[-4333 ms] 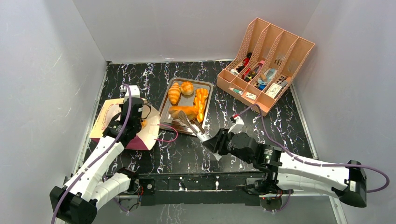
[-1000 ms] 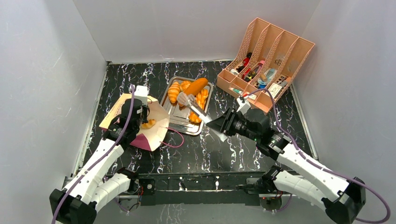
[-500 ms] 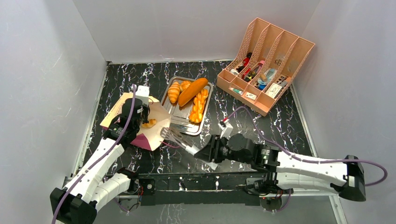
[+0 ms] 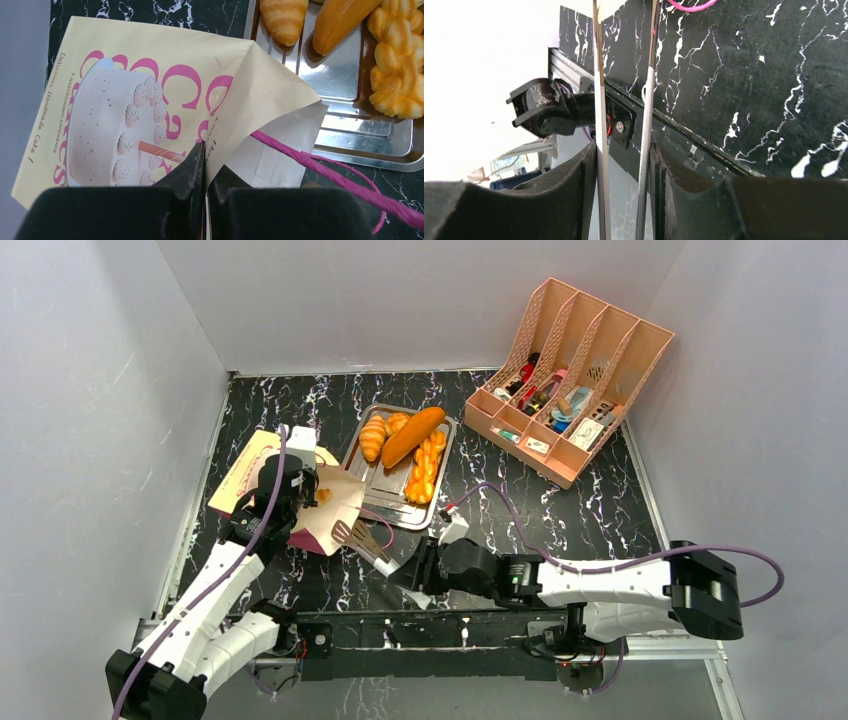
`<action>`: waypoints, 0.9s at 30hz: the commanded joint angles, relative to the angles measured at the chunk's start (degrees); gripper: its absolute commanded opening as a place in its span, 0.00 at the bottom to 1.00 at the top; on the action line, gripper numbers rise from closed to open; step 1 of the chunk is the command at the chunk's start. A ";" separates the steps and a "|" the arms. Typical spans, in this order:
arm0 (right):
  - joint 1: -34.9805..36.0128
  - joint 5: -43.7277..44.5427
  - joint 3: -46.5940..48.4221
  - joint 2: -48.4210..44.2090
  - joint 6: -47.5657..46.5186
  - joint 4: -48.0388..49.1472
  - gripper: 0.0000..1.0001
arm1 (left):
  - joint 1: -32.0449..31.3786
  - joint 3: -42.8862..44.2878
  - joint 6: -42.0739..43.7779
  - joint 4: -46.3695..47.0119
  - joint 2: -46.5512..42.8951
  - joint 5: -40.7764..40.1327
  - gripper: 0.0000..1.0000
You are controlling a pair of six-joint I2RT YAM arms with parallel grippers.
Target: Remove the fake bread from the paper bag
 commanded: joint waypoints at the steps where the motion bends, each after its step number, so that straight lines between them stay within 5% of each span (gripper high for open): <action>1: 0.17 2.20 5.57 3.69 3.25 10.40 0.34 | 0.03 -0.86 -1.58 1.41 -1.88 1.29 0.00; 27: 5.74 4.78 7.07 -3.34 5.25 4.74 0.33 | 0.05 -0.67 -1.18 -0.14 1.02 -3.91 0.00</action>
